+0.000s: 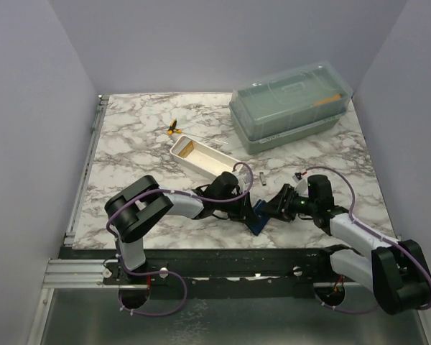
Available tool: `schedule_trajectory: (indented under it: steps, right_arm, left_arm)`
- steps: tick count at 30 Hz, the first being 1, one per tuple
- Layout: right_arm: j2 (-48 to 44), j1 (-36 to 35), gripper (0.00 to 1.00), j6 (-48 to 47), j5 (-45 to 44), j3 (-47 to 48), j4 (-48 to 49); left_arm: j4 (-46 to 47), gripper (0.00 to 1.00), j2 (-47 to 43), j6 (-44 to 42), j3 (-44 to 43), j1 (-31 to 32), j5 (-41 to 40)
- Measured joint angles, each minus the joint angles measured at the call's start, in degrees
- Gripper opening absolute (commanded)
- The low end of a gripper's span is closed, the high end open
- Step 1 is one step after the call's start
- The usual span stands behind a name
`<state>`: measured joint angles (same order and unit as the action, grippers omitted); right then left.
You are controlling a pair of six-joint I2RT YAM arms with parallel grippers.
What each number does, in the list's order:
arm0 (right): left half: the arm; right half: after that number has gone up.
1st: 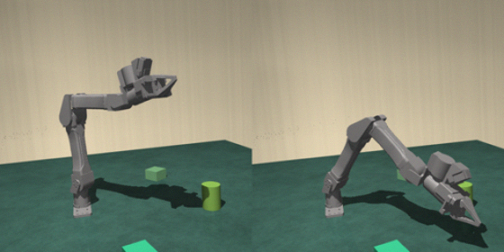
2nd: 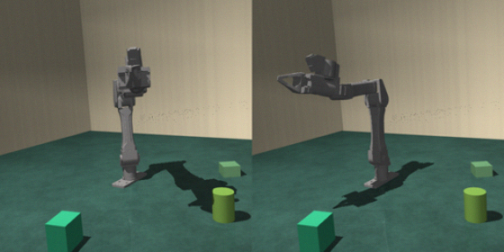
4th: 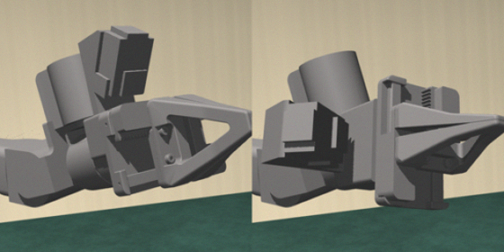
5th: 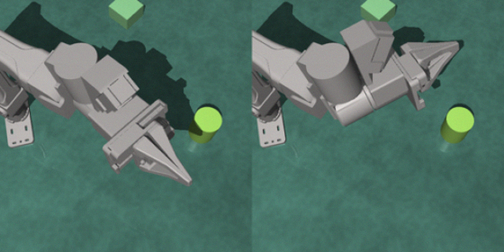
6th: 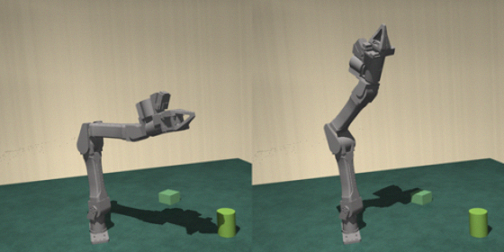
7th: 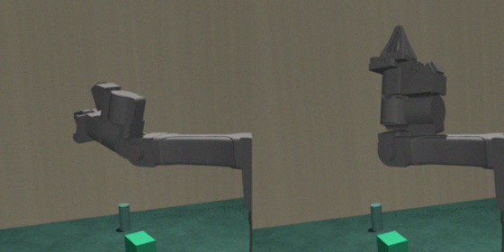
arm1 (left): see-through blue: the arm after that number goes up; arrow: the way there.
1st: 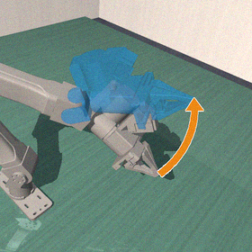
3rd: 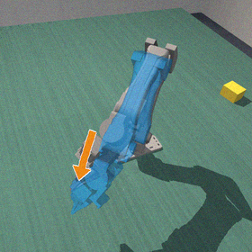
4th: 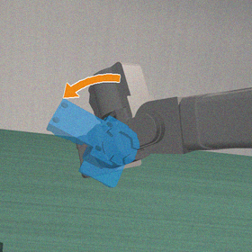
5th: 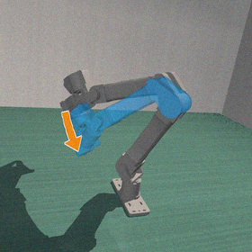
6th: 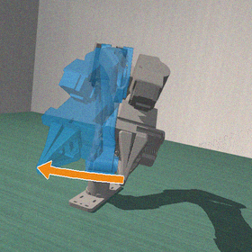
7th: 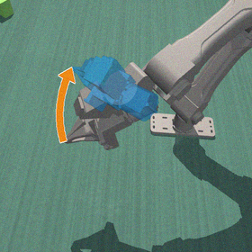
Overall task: Put the credit cards into the card holder
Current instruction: Open the card holder at the center of the board.
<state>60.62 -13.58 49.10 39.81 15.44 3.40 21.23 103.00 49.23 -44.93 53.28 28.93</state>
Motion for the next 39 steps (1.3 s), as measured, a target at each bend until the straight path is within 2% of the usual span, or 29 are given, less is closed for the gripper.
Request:
schedule_trajectory:
  steps: [4,7,10,21,25,33,39]
  right_arm:
    - [1.0,-1.1,0.46,1.4,0.4,-0.5,3.7]
    - [1.5,-1.9,0.45,2.2,0.3,-1.4,6.1]
    - [2.0,-2.2,0.45,2.9,0.2,-3.1,7.0]
    - [2.1,-2.2,0.45,3.0,-1.1,-4.3,7.4]
    - [3.0,-2.2,0.45,3.0,-1.1,-4.4,8.0]
    - [3.1,-2.6,0.44,3.0,-1.1,-4.5,8.5]
    - [2.8,-4.5,0.45,3.2,-1.0,-4.5,8.6]
  left_arm:
    - [1.0,0.18,0.2,1.0,0.4,0.0,0.4]
    - [1.6,0.33,0.2,1.5,0.7,0.0,0.4]
    - [1.9,0.43,0.2,2.3,1.6,0.0,0.4]
    - [2.2,0.44,-1.8,4.2,4.3,-0.2,0.0]
    - [2.2,0.34,-3.3,4.8,5.8,-0.4,0.0]
    - [2.3,0.00,-5.8,5.6,7.2,-0.4,-0.1]
    - [2.3,0.00,-5.2,5.6,7.0,-0.5,-0.1]
